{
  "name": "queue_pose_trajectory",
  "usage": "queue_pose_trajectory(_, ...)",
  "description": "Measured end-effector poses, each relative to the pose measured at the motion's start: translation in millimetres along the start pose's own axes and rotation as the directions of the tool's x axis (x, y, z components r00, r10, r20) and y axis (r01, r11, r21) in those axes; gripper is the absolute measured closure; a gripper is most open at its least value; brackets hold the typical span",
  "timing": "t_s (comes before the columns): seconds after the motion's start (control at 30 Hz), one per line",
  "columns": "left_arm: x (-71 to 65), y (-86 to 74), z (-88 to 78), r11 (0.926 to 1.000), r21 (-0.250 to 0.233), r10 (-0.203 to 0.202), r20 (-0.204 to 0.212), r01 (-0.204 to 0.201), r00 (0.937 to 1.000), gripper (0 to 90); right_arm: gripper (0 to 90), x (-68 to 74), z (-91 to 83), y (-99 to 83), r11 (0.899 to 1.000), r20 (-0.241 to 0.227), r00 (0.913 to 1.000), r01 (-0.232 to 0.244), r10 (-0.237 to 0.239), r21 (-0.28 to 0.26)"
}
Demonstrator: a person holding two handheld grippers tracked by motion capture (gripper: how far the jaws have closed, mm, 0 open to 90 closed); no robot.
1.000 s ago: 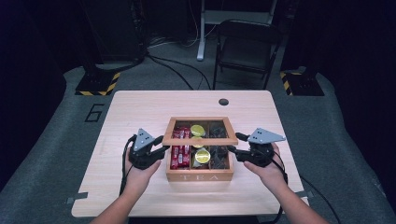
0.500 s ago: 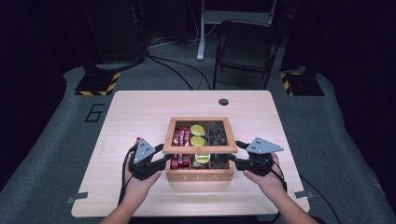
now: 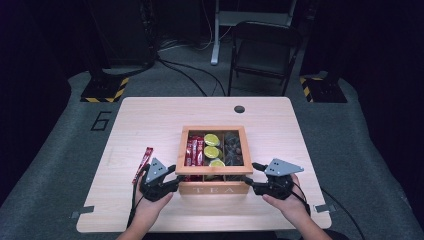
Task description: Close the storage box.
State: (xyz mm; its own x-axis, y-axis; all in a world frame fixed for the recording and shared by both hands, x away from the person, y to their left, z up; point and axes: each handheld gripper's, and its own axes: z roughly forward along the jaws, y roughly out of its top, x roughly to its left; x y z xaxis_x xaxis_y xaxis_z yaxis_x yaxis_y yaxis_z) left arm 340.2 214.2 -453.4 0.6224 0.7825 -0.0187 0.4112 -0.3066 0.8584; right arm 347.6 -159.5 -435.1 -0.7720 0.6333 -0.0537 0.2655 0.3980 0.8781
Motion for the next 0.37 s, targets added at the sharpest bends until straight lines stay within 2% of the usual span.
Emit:
queue_pose_trajectory(0.07, 0.3, -2.4, 1.3, 0.9999, 0.013, -0.004, 0.012, 0.004, 0.9999, 53.6, 41.1, 0.6, -0.4, -3.0, 1.0, -0.018, 0.9994, 0.03, -0.029, 0.007)
queue_pose_trajectory(0.1, 0.1, -3.5, 2.2, 0.999, 0.043, -0.012, 0.035, 0.01, 0.9993, 50.7, 41.1, 2.0, -0.4, -3.8, 1.0, -0.009, 0.9999, 0.014, -0.014, 0.012)
queue_pose_trajectory(0.13, -1.1, -4.6, 2.6, 0.9981, 0.061, -0.011, 0.037, 0.009, 0.9992, 48.1, 41.0, 2.2, -0.3, -4.5, 1.0, -0.017, 0.9998, 0.013, -0.012, 0.008)
queue_pose_trajectory(0.2, -4.2, -8.9, 2.6, 0.9932, 0.105, 0.045, 0.048, -0.05, 0.9978, 42.4, 39.8, 2.8, -1.1, -4.4, 1.0, -0.038, 0.9992, 0.01, -0.01, -0.005)
queue_pose_trajectory(0.27, -7.2, -15.2, -1.4, 0.995, 0.076, 0.062, 0.053, -0.066, 0.9967, 36.1, 37.9, 4.1, -2.9, -3.1, 1.0, -0.041, 0.9991, 0.011, -0.012, -0.026)
queue_pose_trajectory(0.37, -3.6, -18.4, -6.4, 0.9964, 0.074, 0.039, 0.056, -0.043, 0.9977, 34.2, 37.3, 5.0, -2.4, -3.4, 1.0, -0.032, 0.9993, 0.018, -0.019, -0.021)
